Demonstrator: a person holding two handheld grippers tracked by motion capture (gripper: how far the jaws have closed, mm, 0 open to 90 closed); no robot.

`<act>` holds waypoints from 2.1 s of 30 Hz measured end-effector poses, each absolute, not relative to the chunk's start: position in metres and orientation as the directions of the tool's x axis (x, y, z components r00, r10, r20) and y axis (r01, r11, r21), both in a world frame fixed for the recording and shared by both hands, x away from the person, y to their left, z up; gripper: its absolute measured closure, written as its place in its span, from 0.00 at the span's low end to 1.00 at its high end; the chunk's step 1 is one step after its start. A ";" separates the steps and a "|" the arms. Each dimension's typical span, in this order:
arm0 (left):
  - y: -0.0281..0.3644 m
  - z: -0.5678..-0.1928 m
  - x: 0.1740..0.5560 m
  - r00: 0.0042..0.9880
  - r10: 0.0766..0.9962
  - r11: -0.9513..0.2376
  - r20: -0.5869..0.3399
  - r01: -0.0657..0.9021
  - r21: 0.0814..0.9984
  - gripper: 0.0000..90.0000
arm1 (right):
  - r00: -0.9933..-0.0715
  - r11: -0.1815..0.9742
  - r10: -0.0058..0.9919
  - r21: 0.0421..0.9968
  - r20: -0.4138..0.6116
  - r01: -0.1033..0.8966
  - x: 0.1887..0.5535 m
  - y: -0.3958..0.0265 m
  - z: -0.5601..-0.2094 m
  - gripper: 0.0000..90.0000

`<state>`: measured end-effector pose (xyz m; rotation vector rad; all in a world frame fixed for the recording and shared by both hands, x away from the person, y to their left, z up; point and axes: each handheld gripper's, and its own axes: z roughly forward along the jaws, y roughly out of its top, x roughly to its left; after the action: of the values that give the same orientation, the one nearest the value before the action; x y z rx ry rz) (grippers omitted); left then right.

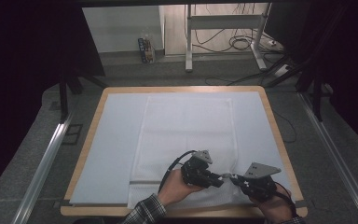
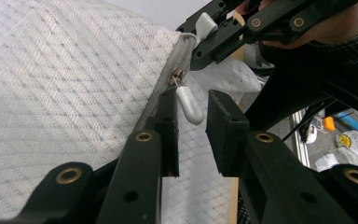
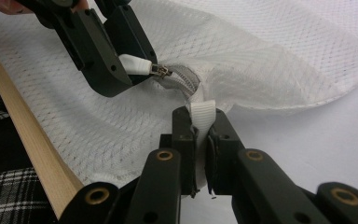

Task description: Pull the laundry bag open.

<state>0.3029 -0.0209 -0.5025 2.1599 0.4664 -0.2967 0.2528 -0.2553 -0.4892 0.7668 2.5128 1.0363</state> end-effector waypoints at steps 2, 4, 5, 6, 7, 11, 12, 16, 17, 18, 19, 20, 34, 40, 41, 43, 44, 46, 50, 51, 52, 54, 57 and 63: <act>-0.022 -0.502 0.304 0.898 0.223 -0.544 -0.380 0.438 0.716 0.83 | -0.806 0.596 0.585 0.721 -0.087 0.354 0.253 -0.255 -0.489 0.92; -0.023 -0.502 0.304 0.889 0.235 -0.538 -0.393 0.456 0.709 0.82 | -0.807 0.598 0.584 0.720 -0.091 0.352 0.252 -0.255 -0.489 0.92; -0.024 -0.502 0.304 0.887 0.236 -0.540 -0.398 0.460 0.705 0.82 | -0.806 0.600 0.584 0.719 -0.093 0.351 0.252 -0.255 -0.489 0.92; -0.024 -0.502 0.305 0.885 0.237 -0.543 -0.401 0.463 0.701 0.82 | -0.806 0.601 0.584 0.718 -0.094 0.351 0.252 -0.254 -0.489 0.92; -0.024 -0.502 0.305 0.883 0.240 -0.543 -0.404 0.467 0.698 0.81 | -0.807 0.603 0.583 0.717 -0.095 0.351 0.252 -0.254 -0.489 0.92; -0.023 -0.503 0.307 0.882 0.242 -0.552 -0.405 0.468 0.690 0.82 | -0.810 0.611 0.577 0.713 -0.104 0.344 0.252 -0.254 -0.490 0.91; -0.023 -0.503 0.306 0.876 0.248 -0.545 -0.414 0.479 0.688 0.84 | -0.810 0.611 0.577 0.713 -0.104 0.343 0.252 -0.253 -0.490 0.91; -0.022 -0.503 0.307 0.871 0.257 -0.541 -0.420 0.489 0.684 0.91 | -0.811 0.611 0.576 0.714 -0.104 0.342 0.252 -0.253 -0.489 0.91; -0.022 -0.503 0.307 0.868 0.260 -0.536 -0.422 0.494 0.685 0.92 | -0.811 0.611 0.576 0.713 -0.104 0.343 0.252 -0.253 -0.490 0.91; -0.022 -0.503 0.307 0.867 0.260 -0.534 -0.425 0.496 0.684 0.92 | -0.811 0.612 0.576 0.713 -0.105 0.342 0.252 -0.253 -0.490 0.91; -0.022 -0.503 0.307 0.867 0.260 -0.533 -0.424 0.495 0.686 0.93 | -0.811 0.611 0.576 0.714 -0.104 0.343 0.252 -0.253 -0.489 0.91; -0.021 -0.503 0.307 0.868 0.260 -0.532 -0.423 0.494 0.688 0.94 | -0.811 0.610 0.576 0.714 -0.103 0.343 0.252 -0.254 -0.489 0.91; -0.013 -0.506 0.310 0.885 0.247 -0.562 -0.396 0.463 0.685 0.97 | -0.808 0.562 0.589 0.727 -0.017 0.395 0.255 -0.258 -0.489 0.93; -0.010 -0.505 0.308 0.883 0.263 -0.552 -0.389 0.469 0.689 0.97 | -0.807 0.561 0.591 0.726 -0.014 0.398 0.254 -0.259 -0.487 0.94; -0.009 -0.505 0.308 0.884 0.259 -0.550 -0.389 0.466 0.693 0.97 | -0.806 0.562 0.592 0.725 -0.018 0.397 0.254 -0.259 -0.487 0.94; -0.008 -0.505 0.307 0.886 0.259 -0.552 -0.385 0.463 0.693 0.97 | -0.808 0.561 0.589 0.726 -0.013 0.397 0.254 -0.259 -0.487 0.94; -0.008 -0.505 0.307 0.886 0.259 -0.553 -0.384 0.462 0.693 0.97 | -0.810 0.565 0.586 0.725 -0.016 0.394 0.254 -0.258 -0.487 0.94; -0.006 -0.505 0.307 0.886 0.255 -0.550 -0.387 0.462 0.695 0.97 | -0.813 0.569 0.582 0.725 -0.021 0.389 0.254 -0.257 -0.487 0.94; -0.003 -0.504 0.306 0.888 0.269 -0.557 -0.373 0.459 0.692 0.97 | -0.811 0.567 0.584 0.725 -0.020 0.391 0.254 -0.258 -0.487 0.94; -0.002 -0.504 0.306 0.889 0.271 -0.557 -0.370 0.458 0.693 0.97 | -0.809 0.563 0.587 0.727 -0.017 0.394 0.254 -0.259 -0.487 0.94; -0.001 -0.503 0.306 0.889 0.271 -0.556 -0.369 0.458 0.694 0.97 | -0.808 0.560 0.588 0.727 -0.013 0.396 0.255 -0.260 -0.487 0.94; 0.000 -0.503 0.305 0.889 0.271 -0.556 -0.369 0.458 0.693 0.97 | -0.809 0.557 0.587 0.730 -0.008 0.397 0.255 -0.261 -0.487 0.94; 0.001 -0.504 0.305 0.889 0.273 -0.560 -0.367 0.457 0.691 0.97 | -0.811 0.566 0.584 0.726 -0.018 0.391 0.254 -0.259 -0.487 0.94; 0.004 -0.505 0.306 0.886 0.277 -0.560 -0.372 0.464 0.687 0.97 | -0.811 0.573 0.585 0.722 -0.027 0.389 0.254 -0.260 -0.488 0.94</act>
<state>0.3055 0.0043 -0.5053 2.1971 0.5305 -0.2790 0.2545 -0.2600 -0.4876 0.8052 2.5441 1.0729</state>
